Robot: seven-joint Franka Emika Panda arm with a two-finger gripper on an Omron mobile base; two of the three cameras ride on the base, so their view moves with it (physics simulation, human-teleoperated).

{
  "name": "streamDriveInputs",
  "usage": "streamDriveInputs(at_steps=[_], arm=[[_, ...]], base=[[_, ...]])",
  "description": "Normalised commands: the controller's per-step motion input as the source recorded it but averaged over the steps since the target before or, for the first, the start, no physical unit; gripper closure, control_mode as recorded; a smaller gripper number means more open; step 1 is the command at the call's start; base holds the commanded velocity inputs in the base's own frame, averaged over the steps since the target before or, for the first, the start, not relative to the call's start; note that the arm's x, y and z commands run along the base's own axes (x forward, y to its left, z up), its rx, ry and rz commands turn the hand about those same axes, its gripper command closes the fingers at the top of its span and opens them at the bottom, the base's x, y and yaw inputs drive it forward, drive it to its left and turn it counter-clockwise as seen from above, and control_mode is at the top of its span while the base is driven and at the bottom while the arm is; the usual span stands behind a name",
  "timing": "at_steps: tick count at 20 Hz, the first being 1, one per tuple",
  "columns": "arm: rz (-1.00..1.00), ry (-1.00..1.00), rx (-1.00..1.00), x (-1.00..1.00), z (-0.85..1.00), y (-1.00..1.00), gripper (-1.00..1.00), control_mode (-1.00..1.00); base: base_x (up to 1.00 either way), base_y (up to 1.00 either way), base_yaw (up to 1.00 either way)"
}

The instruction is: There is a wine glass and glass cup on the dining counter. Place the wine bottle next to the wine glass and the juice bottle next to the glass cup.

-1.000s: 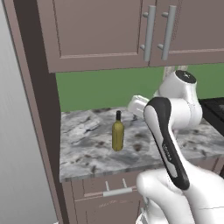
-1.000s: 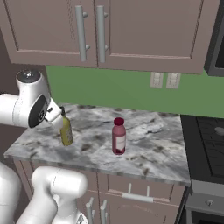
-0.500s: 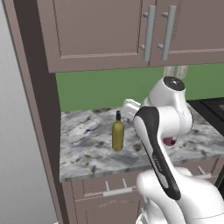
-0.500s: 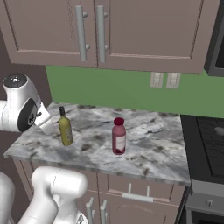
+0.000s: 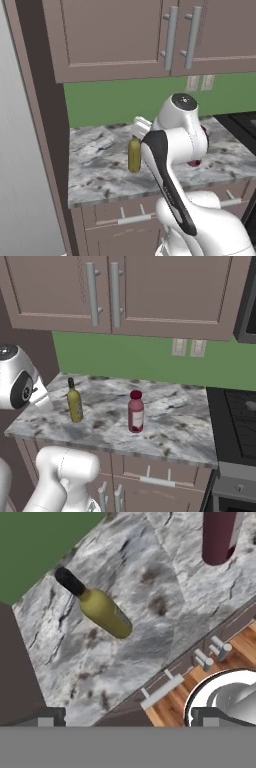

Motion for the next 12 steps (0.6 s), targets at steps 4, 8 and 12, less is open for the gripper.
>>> streamDriveInputs(at_steps=[4,8,12], arm=[[-0.11,0.0,0.0,0.0,-0.14,0.14,-1.0,-1.0],[-0.11,-0.03,-0.03,0.0,-0.17,0.13,-1.0,-1.0],[-0.14,-0.11,-0.05,0.0,-0.18,0.08,-1.0,-1.0]], base=[[0.0,0.0,0.0],[0.0,0.0,0.0],[0.0,0.0,0.0]])
